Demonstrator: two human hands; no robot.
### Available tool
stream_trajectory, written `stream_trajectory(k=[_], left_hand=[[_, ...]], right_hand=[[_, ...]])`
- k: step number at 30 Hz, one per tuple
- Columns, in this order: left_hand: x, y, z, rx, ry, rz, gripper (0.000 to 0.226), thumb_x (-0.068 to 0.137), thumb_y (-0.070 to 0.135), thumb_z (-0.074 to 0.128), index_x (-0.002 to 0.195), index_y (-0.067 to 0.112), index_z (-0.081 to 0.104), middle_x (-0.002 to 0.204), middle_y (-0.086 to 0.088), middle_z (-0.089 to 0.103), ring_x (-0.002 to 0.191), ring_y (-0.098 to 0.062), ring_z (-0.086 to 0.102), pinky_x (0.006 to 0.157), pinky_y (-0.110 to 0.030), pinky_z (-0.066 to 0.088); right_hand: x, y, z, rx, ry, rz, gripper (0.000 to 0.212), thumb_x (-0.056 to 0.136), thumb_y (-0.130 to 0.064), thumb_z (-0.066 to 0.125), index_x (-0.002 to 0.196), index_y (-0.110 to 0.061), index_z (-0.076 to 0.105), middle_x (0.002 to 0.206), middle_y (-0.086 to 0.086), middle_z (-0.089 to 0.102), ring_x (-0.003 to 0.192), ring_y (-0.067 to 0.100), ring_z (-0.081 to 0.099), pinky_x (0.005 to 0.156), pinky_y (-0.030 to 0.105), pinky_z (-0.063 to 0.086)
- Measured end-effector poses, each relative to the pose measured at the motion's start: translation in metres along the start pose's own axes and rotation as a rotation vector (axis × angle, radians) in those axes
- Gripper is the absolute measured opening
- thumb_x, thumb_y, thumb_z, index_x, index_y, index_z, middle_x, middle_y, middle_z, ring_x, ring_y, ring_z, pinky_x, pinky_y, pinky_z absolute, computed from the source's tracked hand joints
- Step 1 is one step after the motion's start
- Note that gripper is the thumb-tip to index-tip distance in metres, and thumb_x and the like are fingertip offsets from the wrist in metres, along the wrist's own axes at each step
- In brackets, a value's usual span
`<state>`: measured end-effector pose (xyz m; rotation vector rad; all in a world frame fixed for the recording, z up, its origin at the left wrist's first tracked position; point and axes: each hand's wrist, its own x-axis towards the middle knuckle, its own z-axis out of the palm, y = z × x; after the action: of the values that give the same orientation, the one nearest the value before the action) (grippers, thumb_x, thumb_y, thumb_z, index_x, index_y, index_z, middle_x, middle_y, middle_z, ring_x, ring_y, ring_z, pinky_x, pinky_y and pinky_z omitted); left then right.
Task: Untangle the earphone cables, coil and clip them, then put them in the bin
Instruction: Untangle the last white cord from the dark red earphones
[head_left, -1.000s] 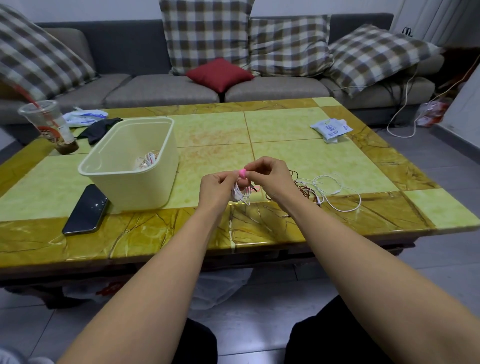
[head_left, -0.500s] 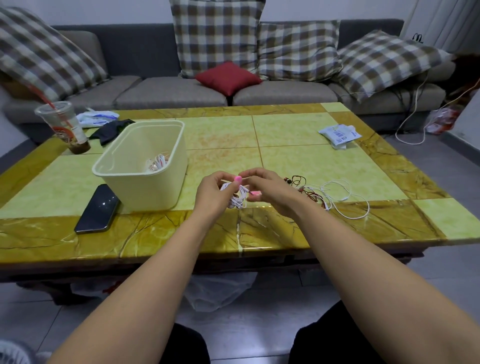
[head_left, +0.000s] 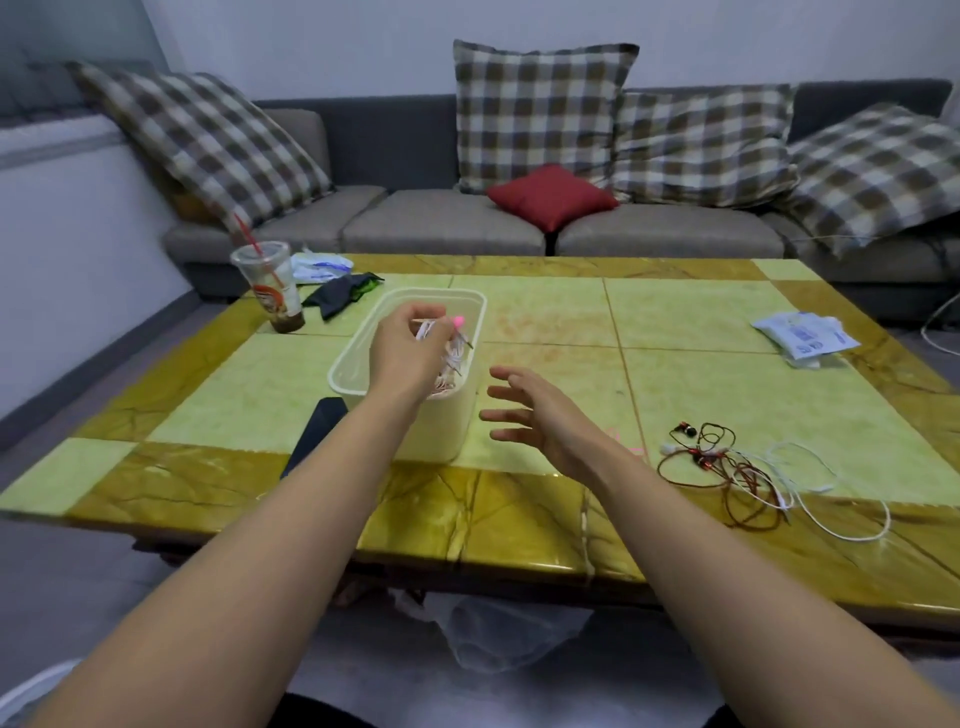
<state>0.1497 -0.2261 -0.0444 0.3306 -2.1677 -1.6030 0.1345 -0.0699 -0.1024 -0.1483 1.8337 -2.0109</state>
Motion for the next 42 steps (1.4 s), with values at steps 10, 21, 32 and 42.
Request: stream_trajectory(k=[10,21,32,42], left_hand=[[0.005,-0.012,0.013,0.859,-0.096,0.265,0.027,0.097,0.030,0.052,0.119,0.023,0.064,0.120,-0.005,0.057,0.112,-0.024,0.048,0.092,-0.036,0.040],[-0.041,-0.049,0.138,0.705,-0.602,0.296,0.029,0.088,0.023,0.059,0.116,0.030,0.063,0.096,0.002,0.066,0.093,-0.021,0.062,0.076,-0.035,0.051],[-0.037,-0.082,0.192,0.835,-0.390,0.392,0.014,0.099,0.023,0.045,0.109,0.018,0.052,0.095,-0.008,0.065,0.083,-0.031,0.060,0.060,-0.033,0.039],[-0.056,-0.063,0.217,0.750,-0.351,0.212,0.036,0.095,0.027,0.051,0.128,0.013,0.050,0.124,-0.011,0.048,0.105,-0.030,0.055,0.071,-0.034,0.039]], right_hand=[[0.015,-0.002,-0.015,-0.266,-0.005,0.023,0.025,0.100,-0.011,0.044,0.118,-0.009,0.062,0.109,0.013,0.069,0.082,0.019,0.067,0.072,0.030,0.054],[-0.010,0.024,-0.125,-0.443,0.447,0.103,0.017,0.097,-0.009,0.051,0.090,-0.007,0.067,0.072,0.006,0.064,0.056,0.015,0.056,0.048,0.022,0.040],[-0.039,0.022,-0.183,-0.435,0.577,-0.060,0.027,0.089,0.003,0.043,0.095,-0.009,0.066,0.077,0.005,0.066,0.051,0.010,0.055,0.045,0.018,0.040],[-0.055,0.026,-0.214,-0.584,0.710,-0.168,0.031,0.082,-0.002,0.058,0.107,-0.019,0.065,0.107,0.002,0.062,0.085,0.013,0.058,0.070,0.019,0.046]])
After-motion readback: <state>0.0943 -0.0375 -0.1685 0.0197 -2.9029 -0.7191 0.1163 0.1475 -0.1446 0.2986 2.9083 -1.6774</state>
